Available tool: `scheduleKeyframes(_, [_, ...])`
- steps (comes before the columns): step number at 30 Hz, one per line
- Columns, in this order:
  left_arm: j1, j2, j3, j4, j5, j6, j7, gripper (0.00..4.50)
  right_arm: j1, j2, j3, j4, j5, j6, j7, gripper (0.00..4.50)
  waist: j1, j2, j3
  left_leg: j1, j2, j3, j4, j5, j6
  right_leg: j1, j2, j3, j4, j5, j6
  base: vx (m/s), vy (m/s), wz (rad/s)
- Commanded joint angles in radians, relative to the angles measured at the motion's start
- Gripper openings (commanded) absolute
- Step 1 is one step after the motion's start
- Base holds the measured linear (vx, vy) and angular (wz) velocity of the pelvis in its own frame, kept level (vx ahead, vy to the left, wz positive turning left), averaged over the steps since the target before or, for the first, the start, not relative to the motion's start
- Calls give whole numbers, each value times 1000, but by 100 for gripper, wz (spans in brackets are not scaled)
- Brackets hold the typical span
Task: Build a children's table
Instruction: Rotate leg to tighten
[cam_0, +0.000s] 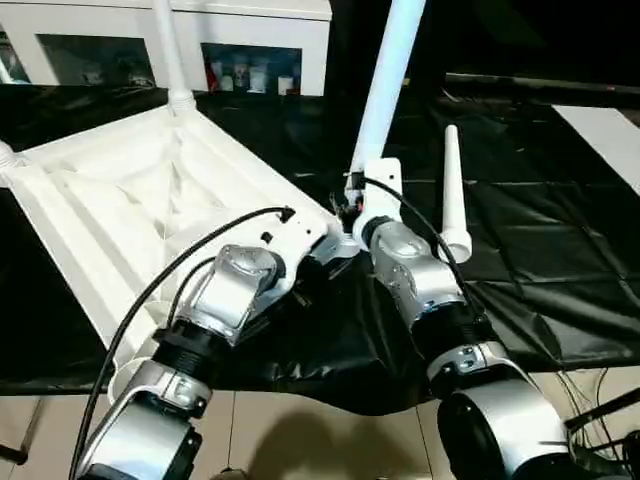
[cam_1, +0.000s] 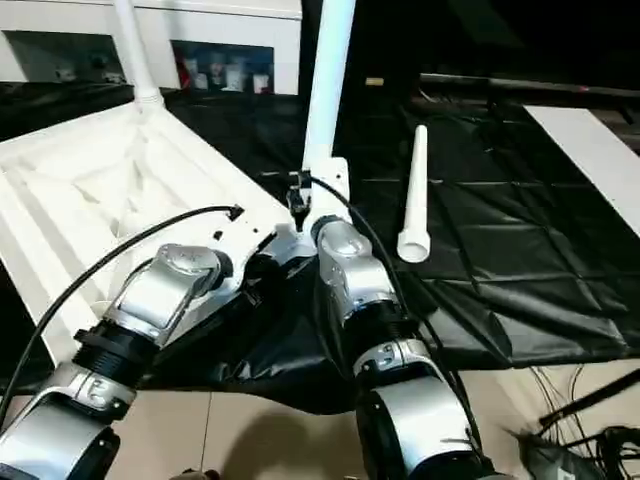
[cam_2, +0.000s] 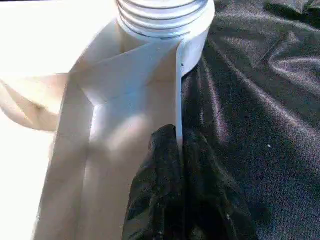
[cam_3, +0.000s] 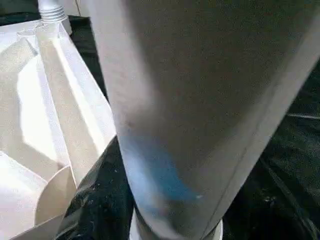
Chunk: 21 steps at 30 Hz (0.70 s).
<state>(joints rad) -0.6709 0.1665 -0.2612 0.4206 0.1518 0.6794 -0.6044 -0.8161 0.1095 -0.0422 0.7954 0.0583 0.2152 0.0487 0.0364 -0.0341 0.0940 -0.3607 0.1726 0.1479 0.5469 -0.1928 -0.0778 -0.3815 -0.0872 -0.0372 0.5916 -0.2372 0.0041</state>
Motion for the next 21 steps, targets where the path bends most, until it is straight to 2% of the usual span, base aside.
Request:
scheduleKeyframes(1, [-2, -7, -17, 13, 16, -3, 34, 0, 77, 56, 31, 139, 21, 89, 61, 243, -6, 19, -18, 6, 46, -18, -95, -441, -49, -9, -55, 42, -103, -447, -82, 0, 0, 0])
scheduleKeyframes(4, [-3, -5, -17, 14, 16, -4, 34, 0, 73, 56, 27, 141, 21, 86, 64, 261, -7, 20, -20, 10, 46, -16, -93, -448, -46, -15, -57, 44, -107, -469, -83, 0, 0, 0])
scheduleKeyframes(6, [-3, -4, -18, 15, 16, -6, 33, 0, 70, 55, 27, 135, 22, 83, 73, 277, -6, 18, -21, 6, 48, -15, -93, -432, -41, -11, -60, 44, -108, -453, -83, 0, 0, 0])
scheduleKeyframes(7, [-4, -3, -19, 15, 15, -9, 33, 0, 69, 54, 28, 127, 20, 79, 84, 292, -8, 20, -21, -1, 49, -15, -96, -391, -41, -6, -54, 41, -100, -401, -96, 0, 0, 0])
scheduleKeyframes(9, [-4, -1, -20, 15, 14, -13, 30, 0, 68, 51, 27, 120, 20, 79, 91, 313, -8, 19, -21, -3, 49, -11, -95, -370, -40, -4, -54, 41, -98, -369, -106, 0, 0, 0])
scheduleKeyframes(11, [-6, 0, -22, 16, 12, -15, 28, 0, 65, 48, 26, 112, 21, 76, 102, 325, -5, 20, -20, 3, 48, -7, -93, -366, -33, -7, -56, 44, -102, -381, -111, 0, 0, 0])
scheduleKeyframes(14, [-7, 3, -23, 18, 11, -21, 25, 0, 57, 44, 21, 112, 21, 65, 108, 354, -3, 19, -22, 1, 49, -4, -94, -334, -24, -4, -58, 45, -104, -389, -112, 0, 0, 0])
scheduleKeyframes(19, [-10, 7, -24, 19, 11, -25, 21, 0, 48, 30, 29, 103, 9, 54, 116, 406, -4, 24, -23, 0, 51, -1, -94, -298, -27, 1, -56, 43, -97, -327, -133, 0, 0, 0])
scheduleKeyframes(21, [-12, 9, -26, 19, 11, -29, 17, 0, 46, 20, 27, 79, 13, 56, 138, 406, -4, 24, -24, -2, 51, -1, -93, -286, -24, 5, -55, 42, -94, -300, -138, 0, 0, 0])
